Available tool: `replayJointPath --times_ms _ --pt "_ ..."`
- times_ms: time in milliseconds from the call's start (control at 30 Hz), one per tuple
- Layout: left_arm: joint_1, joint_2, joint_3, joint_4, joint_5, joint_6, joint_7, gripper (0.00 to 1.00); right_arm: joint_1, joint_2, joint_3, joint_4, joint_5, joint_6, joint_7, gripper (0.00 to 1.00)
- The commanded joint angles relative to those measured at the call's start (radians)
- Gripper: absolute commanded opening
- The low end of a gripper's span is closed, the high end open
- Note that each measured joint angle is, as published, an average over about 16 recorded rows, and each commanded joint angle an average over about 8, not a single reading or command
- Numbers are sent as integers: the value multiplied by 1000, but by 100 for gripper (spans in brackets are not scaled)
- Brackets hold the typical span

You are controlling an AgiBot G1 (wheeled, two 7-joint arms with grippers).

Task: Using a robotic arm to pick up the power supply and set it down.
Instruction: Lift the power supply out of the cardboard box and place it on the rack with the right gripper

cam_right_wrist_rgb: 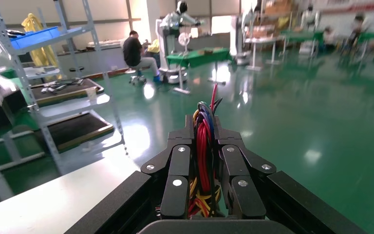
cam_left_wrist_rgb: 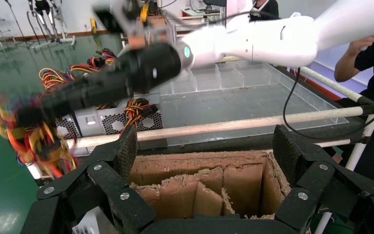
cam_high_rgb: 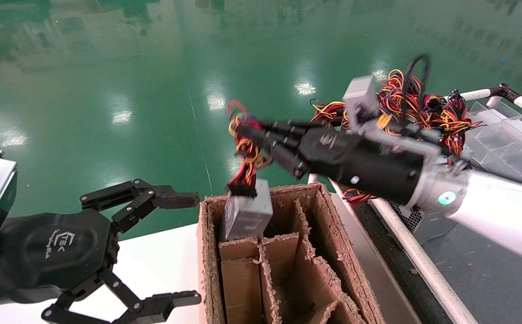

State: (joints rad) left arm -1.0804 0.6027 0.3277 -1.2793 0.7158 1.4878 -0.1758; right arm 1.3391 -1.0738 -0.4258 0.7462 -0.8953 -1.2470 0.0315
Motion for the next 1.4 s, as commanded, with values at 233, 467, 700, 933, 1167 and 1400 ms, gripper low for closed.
replayJointPath --times_ms 233,467,700,933,1167,1400 --pt "0 0 0 0 0 0 0 100 49 94 51 132 20 67 55 0" --pt "0 0 1 0 0 0 0 100 139 186 96 173 24 116 107 0" --pt "0 0 1 0 -1 0 1 100 275 279 109 133 -38 148 111 0" --pt "0 -1 1 0 -1 -1 1 100 366 408 133 105 -91 168 96 0" --pt "0 -1 2 0 -1 -1 1 100 357 565 157 89 -117 171 111 0" --pt "0 -1 2 0 -1 -1 1 100 247 722 179 60 -98 146 147 0"
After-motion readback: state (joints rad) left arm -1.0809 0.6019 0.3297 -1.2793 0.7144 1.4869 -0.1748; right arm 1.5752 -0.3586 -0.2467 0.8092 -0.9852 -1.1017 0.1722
